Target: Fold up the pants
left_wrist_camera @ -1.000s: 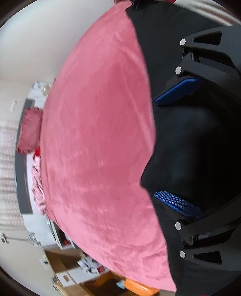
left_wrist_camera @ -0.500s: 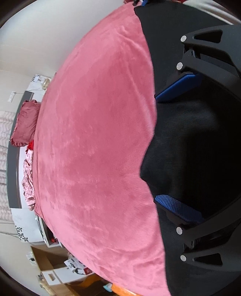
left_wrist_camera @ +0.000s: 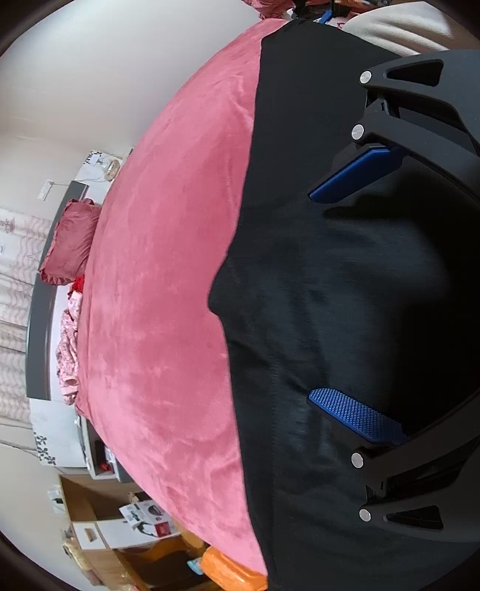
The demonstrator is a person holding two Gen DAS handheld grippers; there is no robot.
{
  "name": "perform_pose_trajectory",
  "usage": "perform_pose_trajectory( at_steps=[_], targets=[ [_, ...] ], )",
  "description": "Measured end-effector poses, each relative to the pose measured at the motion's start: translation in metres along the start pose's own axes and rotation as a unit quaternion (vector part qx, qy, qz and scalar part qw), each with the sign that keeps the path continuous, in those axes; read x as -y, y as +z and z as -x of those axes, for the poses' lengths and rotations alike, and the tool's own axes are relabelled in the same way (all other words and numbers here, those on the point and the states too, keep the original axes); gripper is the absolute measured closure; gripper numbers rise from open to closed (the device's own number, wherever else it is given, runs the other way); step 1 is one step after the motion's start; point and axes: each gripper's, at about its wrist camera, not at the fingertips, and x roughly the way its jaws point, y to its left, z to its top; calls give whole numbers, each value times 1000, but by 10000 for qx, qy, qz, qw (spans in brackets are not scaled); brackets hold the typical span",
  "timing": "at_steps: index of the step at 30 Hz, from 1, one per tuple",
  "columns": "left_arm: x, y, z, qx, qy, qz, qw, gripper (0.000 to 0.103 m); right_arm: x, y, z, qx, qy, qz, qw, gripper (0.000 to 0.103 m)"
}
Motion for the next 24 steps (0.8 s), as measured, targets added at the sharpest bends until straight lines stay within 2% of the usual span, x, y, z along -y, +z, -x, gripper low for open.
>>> perform_pose_trajectory(
  at_steps=[5, 7, 9, 11, 13, 15, 21, 24],
  targets=[
    [-17, 3, 5, 13, 135, 509, 9986, 4, -5, -5, -7, -21, 286, -63, 9996, 44],
    [-25, 3, 8, 57, 218, 672, 9975, 4, -5, -1, -7, 43, 578, -147, 9982, 53],
    [-30, 3, 11, 102, 317, 773, 9965, 4, -6, 2, -6, 131, 834, -188, 9963, 54],
    [-36, 2, 13, 142, 396, 856, 9954, 4, -5, 4, -13, 39, 827, -254, 9962, 56],
    [-41, 2, 15, 161, 438, 969, 9942, 4, -2, 7, -24, -158, 630, -432, 9970, 78],
    [-45, 4, 17, 181, 433, 1061, 9932, 4, 0, 7, -26, -128, 622, -676, 9957, 82],
    [-64, 7, 28, 430, 624, 1254, 9892, 4, -31, 14, -7, -71, 803, -572, 9951, 84],
    [-80, 2, 28, 408, 702, 1594, 9839, 4, -59, 18, 5, -77, 907, -314, 9954, 84]
  ],
)
